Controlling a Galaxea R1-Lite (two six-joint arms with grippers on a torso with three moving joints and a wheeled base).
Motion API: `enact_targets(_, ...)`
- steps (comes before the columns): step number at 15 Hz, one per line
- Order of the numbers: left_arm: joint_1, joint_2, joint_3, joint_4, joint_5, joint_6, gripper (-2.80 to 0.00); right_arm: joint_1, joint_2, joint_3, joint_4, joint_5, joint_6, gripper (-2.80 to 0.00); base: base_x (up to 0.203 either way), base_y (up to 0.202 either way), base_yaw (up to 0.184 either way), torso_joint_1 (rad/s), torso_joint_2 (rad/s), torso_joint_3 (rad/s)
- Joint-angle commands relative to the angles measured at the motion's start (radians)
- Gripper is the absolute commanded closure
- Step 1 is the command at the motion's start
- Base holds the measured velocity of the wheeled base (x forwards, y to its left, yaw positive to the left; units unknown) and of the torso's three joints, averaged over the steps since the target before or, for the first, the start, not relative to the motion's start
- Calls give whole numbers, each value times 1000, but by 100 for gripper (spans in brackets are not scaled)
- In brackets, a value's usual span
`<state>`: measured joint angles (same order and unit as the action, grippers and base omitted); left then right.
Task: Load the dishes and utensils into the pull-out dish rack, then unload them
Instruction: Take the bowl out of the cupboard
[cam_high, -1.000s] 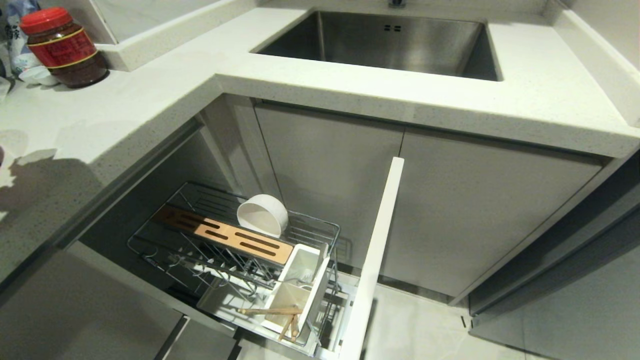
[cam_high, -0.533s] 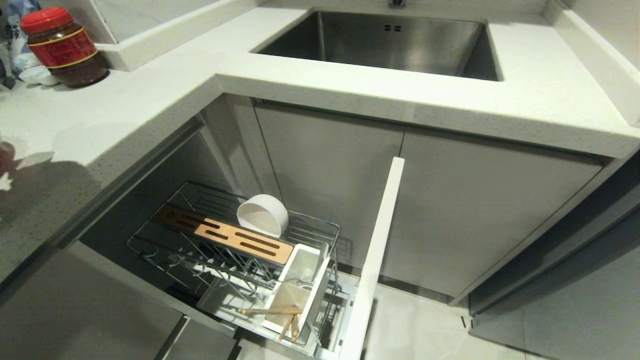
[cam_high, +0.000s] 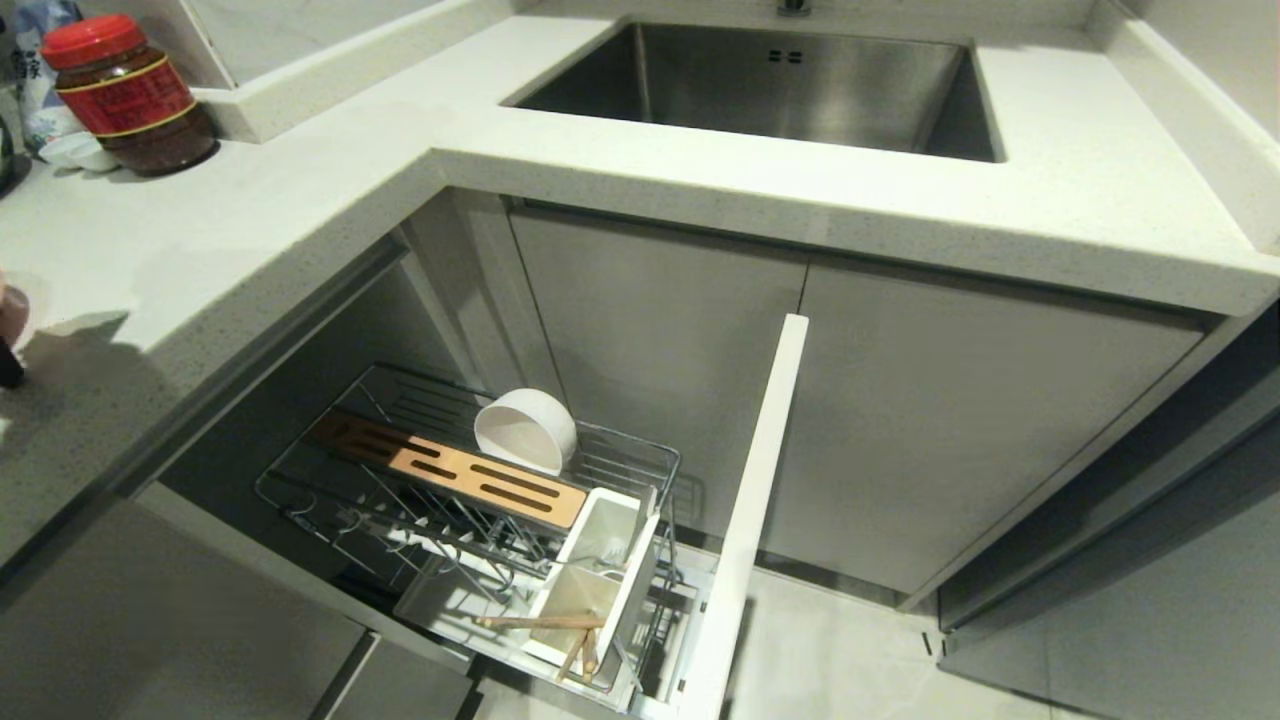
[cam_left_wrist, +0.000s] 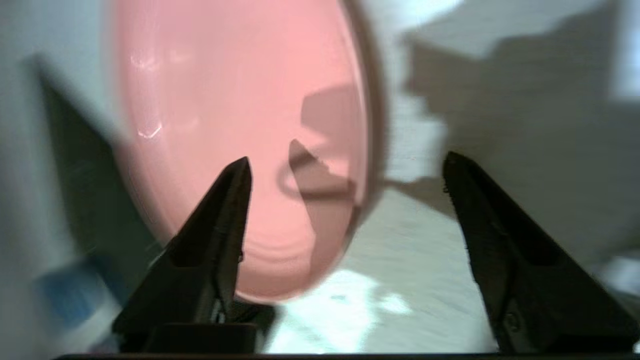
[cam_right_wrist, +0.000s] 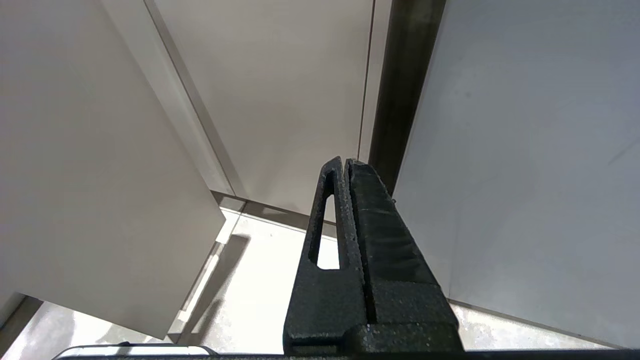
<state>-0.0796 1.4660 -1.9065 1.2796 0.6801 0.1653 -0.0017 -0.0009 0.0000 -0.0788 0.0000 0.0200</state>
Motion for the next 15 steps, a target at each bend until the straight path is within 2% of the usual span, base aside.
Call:
enact_targets(1, -63, -60, -22, 4, -81, -16, -280, 0, 1, 26, -1, 0, 0, 0, 0, 0, 0, 0, 0, 0)
enact_targets(2, -110, -96, -23, 2, -121, -27, -280, 0, 1, 26, -1, 0, 0, 0, 0, 0, 0, 0, 0, 0)
enact_targets(5, -214, -197, -13, -61, -249, -130, -280, 0, 1, 26, -1, 0, 0, 0, 0, 0, 0, 0, 0, 0)
enact_targets(6, -252, -236, -3, -102, -312, -161, 0, 0, 1, 26, -1, -2, 0, 0, 0, 0, 0, 0, 0, 0)
enact_targets(7, -286, -266, 11, -157, -376, -189, 0, 0, 1, 26, -1, -1, 0, 0, 0, 0, 0, 0, 0, 0)
enact_targets(8, -339, -292, 30, -238, -438, -251, 0, 0, 1, 26, -1, 0, 0, 0, 0, 0, 0, 0, 0, 0)
enact_targets(10, -413, -308, 71, -353, -499, -427, 0, 0, 1, 26, -1, -1, 0, 0, 0, 0, 0, 0, 0, 0)
enact_targets(12, -477, -287, 148, -494, -518, -607, 0, 0, 1, 26, -1, 0, 0, 0, 0, 0, 0, 0, 0, 0)
enact_targets(13, -494, -260, 165, -549, -510, -644, 0, 0, 1, 26, -1, 0, 0, 0, 0, 0, 0, 0, 0, 0)
enact_targets(14, -503, -245, 186, -568, -485, -702, 0, 0, 1, 26, -1, 0, 0, 0, 0, 0, 0, 0, 0, 0)
enact_targets(15, -503, -216, 191, -573, -469, -792, 0, 0, 1, 26, -1, 0, 0, 0, 0, 0, 0, 0, 0, 0)
